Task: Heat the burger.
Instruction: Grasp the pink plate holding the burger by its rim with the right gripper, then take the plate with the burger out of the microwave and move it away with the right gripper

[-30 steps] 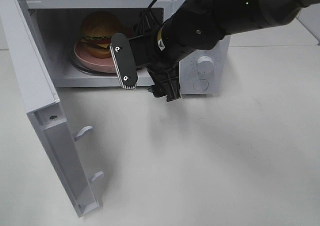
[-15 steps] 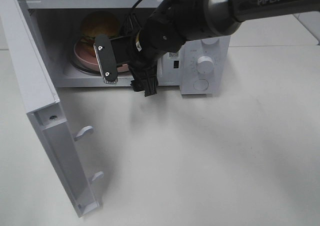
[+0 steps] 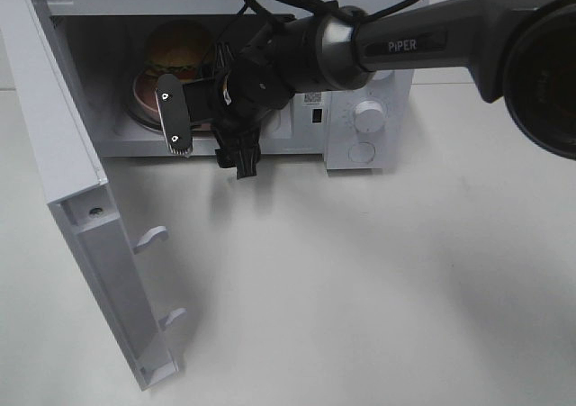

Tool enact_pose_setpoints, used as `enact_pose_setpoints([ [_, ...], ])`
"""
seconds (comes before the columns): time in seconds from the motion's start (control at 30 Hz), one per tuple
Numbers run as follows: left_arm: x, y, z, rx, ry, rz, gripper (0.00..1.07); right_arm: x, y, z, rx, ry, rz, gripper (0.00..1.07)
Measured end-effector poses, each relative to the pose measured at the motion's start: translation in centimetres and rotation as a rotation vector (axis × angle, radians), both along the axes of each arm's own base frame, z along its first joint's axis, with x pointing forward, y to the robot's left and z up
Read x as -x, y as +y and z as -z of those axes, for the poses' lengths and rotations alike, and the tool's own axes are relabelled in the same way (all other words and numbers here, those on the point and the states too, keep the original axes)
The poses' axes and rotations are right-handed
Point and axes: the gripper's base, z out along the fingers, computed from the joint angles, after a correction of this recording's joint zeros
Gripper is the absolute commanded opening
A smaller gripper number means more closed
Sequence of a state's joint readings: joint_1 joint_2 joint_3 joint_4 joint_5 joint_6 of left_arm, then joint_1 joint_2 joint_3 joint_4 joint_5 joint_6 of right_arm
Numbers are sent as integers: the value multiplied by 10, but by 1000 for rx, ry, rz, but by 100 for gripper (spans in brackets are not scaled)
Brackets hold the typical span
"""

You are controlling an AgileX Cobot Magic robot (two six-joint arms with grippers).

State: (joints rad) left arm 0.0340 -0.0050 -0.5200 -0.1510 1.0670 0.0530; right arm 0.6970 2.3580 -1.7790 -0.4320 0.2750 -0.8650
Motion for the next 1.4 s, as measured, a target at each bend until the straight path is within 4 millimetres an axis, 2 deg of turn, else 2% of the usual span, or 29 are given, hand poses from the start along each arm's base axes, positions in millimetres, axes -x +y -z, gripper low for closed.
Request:
enact_pose_setpoints([
  [0.37, 0, 0, 0, 0, 0, 0, 100, -8, -2, 18, -31, 52, 49, 66],
  [0.43, 0, 0, 0, 0, 0, 0, 100, -8, -2, 18, -44, 62, 60, 53],
  [0.47, 0, 0, 0, 0, 0, 0, 100, -8, -2, 18, -44, 62, 60, 53],
  [0.53, 0, 0, 0, 0, 0, 0, 100, -8, -2, 18, -46, 61, 59, 31],
  [0.57, 0, 0, 0, 0, 0, 0, 100, -8, -2, 18, -46, 61, 59, 31],
  [0.6, 0, 0, 0, 0, 0, 0, 100, -9, -2, 17, -52, 55, 58, 24],
  [0.63, 0, 0, 0, 0, 0, 0, 100, -9, -2, 17, -52, 55, 58, 24],
  [0.67, 0, 0, 0, 0, 0, 0, 100, -10, -1, 16, -56, 54, 60, 13],
  [0.7, 0, 0, 0, 0, 0, 0, 100, -10, -1, 16, -56, 54, 60, 13],
  [0.73, 0, 0, 0, 0, 0, 0, 100, -9, -1, 15, -56, 59, 61, 3],
  [0.77, 0, 0, 0, 0, 0, 0, 100, -8, 1, 15, -56, 60, 60, 0],
  [1.03, 0, 0, 0, 0, 0, 0, 100, -6, 5, 12, -45, 42, 28, 0],
  [1.4, 0, 0, 0, 0, 0, 0, 100, 8, 12, 1, 18, 64, 0, 0],
])
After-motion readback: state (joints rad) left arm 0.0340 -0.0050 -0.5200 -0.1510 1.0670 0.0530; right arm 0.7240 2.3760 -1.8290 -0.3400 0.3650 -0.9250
